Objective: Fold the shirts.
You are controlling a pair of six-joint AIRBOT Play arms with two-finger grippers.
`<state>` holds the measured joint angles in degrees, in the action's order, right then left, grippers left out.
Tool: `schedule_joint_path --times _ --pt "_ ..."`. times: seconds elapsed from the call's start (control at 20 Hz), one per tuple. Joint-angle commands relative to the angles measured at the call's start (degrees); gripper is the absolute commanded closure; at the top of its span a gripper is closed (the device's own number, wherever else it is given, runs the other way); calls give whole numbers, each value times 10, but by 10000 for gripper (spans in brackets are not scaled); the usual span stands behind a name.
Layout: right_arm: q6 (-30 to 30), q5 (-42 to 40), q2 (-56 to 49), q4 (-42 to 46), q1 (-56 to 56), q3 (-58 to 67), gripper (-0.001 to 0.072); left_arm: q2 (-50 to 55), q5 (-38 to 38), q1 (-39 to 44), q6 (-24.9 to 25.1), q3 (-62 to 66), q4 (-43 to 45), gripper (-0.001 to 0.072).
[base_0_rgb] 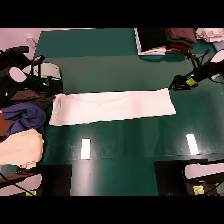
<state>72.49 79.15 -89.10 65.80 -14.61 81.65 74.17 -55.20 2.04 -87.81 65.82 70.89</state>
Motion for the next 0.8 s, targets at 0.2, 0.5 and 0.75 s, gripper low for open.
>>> schedule_joint_path --times 0.2,0.5,0.75 --pt "-48 10 -23 -67 -121 -125 123 7 12 60 7 18 -47 681" --pt "-87 -47 -66 -168 -67 -173 393 54 88 195 -23 19 -58 681" --pt "-96 -76 9 -168 -28 -138 699 163 119 267 -24 77 -106 682"
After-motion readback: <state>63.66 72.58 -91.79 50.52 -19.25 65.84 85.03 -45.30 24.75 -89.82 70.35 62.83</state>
